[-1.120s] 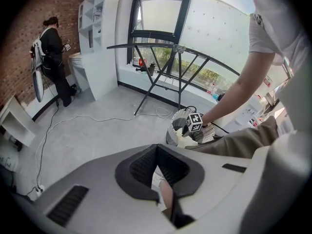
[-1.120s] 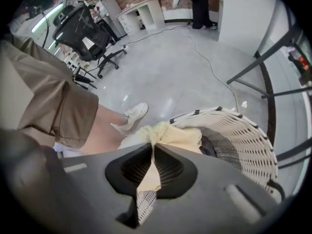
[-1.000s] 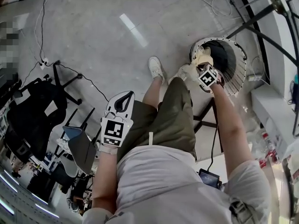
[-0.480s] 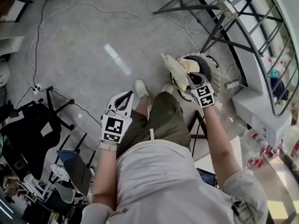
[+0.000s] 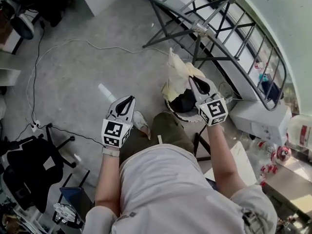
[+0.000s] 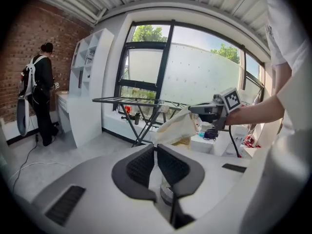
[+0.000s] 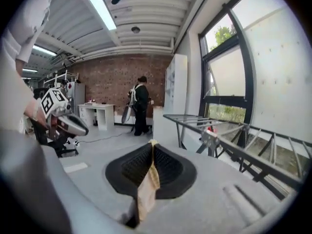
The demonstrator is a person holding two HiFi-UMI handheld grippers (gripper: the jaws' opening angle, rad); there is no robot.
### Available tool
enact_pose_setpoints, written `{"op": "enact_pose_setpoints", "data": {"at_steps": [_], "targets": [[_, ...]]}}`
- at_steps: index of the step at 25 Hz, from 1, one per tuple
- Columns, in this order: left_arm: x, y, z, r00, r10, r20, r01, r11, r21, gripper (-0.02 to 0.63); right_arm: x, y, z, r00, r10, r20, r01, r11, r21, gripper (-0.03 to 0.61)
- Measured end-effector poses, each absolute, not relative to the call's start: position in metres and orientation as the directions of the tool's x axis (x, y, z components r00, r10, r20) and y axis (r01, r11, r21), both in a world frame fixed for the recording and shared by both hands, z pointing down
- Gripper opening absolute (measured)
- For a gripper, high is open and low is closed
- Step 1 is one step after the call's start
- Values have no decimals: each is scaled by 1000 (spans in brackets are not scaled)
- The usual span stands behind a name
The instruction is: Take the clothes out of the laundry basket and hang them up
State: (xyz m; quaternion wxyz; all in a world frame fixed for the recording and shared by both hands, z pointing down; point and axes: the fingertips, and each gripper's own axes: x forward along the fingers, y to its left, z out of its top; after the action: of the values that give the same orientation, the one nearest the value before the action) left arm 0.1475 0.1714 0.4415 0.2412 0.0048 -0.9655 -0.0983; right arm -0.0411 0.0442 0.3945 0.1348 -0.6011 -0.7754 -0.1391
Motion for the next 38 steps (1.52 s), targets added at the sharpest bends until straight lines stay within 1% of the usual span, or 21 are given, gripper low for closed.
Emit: {"op": "enact_pose_setpoints", "data": {"at_steps": [2,3,4,5,7,9,12,14,15,16,17,21,26,29,33,38], "targets": [[143,174,430,-896,-76,437,12,980,197,10,-37,56,353,-256,918,303,966,249,62,18],[139,174,426,-901,-92,425,-3,978,207,48,-34,63,333,-261,928,265,965,252,68,18],[135,173,424,-902,-113,416,-21,975,219,111,-31,70,313,-263,937,228,965,253,73,18],[130,171,423,-900,-136,414,-42,972,230,151,-28,77,295,-263,945,193,964,253,76,18],[122,166,426,-891,-171,421,-77,970,231,205,-18,94,261,-249,960,130,967,238,92,18],[113,165,429,-884,-183,429,-93,971,222,238,-7,111,229,-228,971,78,969,218,115,18],[101,172,427,-892,-158,423,-79,977,198,255,11,132,186,-192,981,1,974,191,122,18],[95,187,420,-904,-91,418,-32,989,147,255,21,139,164,-173,984,-37,975,176,132,18],[95,198,414,-910,-44,412,4,993,116,228,22,141,157,-172,984,-47,974,177,141,18],[96,210,407,-916,5,402,45,995,90,82,21,141,153,-178,983,-50,971,184,150,18],[99,224,398,-921,51,385,87,993,76,25,18,140,152,-189,981,-49,969,195,155,18],[116,279,371,-932,172,318,208,975,81,21,-1,134,165,-236,971,-19,964,237,124,18],[122,333,340,-926,244,286,259,966,13,21,-22,135,207,-307,947,93,944,290,157,18],[119,362,323,-922,278,271,279,960,-35,21,-32,144,229,-325,935,143,938,299,176,18],[95,400,308,-915,309,259,284,950,-128,21,-61,172,254,-346,922,174,931,314,187,18],[37,445,296,-914,309,264,256,942,-216,21,-125,218,270,-372,913,169,925,350,149,18]]}}
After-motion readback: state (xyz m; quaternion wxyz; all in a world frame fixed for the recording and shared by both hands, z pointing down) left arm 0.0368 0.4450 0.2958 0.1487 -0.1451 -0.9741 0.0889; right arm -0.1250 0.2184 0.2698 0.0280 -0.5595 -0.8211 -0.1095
